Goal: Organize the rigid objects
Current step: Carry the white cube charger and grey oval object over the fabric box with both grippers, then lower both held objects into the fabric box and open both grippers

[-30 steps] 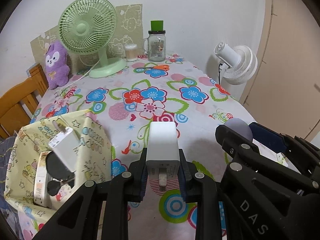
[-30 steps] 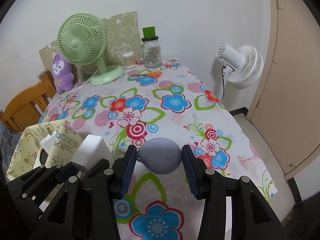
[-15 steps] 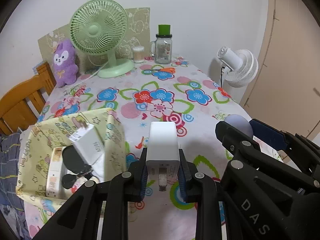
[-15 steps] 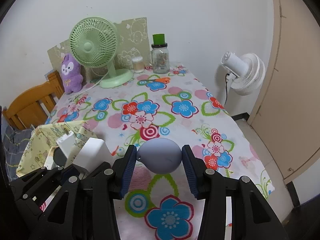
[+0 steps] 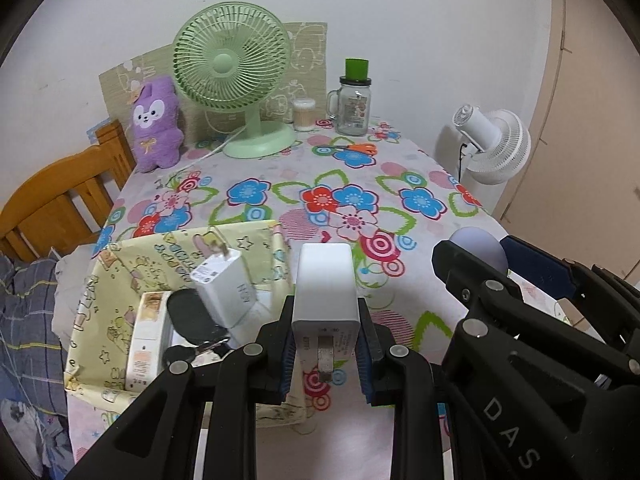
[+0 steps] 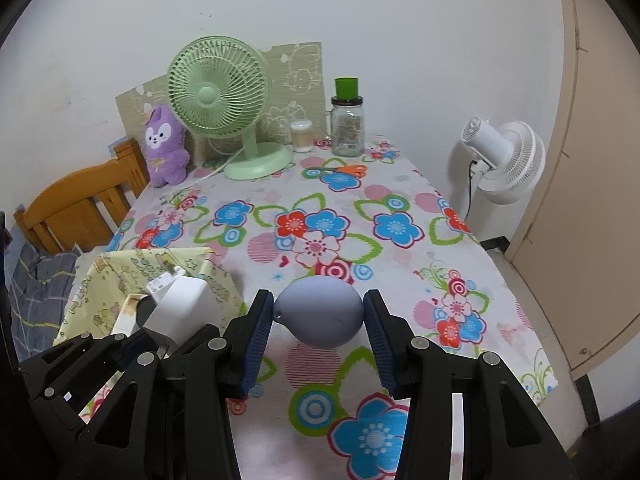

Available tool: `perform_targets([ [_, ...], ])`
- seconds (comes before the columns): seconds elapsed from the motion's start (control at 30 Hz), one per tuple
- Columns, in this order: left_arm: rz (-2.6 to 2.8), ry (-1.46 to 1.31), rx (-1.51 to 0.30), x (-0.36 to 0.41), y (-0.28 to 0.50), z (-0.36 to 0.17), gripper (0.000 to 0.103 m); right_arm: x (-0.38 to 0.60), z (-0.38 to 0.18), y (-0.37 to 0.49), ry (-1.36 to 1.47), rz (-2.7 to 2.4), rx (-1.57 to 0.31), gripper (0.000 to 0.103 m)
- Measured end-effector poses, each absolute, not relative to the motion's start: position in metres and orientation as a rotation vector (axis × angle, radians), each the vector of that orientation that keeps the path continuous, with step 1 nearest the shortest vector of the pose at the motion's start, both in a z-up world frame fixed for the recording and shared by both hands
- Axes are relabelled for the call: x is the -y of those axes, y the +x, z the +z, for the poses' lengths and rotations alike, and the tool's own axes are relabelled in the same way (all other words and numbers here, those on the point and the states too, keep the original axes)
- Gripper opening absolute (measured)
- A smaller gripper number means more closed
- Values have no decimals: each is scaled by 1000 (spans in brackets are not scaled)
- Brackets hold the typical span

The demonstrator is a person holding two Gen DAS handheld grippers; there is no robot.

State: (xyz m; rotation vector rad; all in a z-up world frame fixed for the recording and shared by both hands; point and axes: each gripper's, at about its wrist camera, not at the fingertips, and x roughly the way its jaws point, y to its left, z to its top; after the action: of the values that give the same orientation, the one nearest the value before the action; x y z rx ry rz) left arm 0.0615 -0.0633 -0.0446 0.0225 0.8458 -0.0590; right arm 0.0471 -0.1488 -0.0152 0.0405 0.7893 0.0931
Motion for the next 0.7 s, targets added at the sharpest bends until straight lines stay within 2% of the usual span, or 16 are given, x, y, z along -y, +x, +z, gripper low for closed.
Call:
perform_targets([
  [0.7, 0, 9, -865, 1, 69, -46, 25, 84, -18, 64, 7, 174, -817, 50],
])
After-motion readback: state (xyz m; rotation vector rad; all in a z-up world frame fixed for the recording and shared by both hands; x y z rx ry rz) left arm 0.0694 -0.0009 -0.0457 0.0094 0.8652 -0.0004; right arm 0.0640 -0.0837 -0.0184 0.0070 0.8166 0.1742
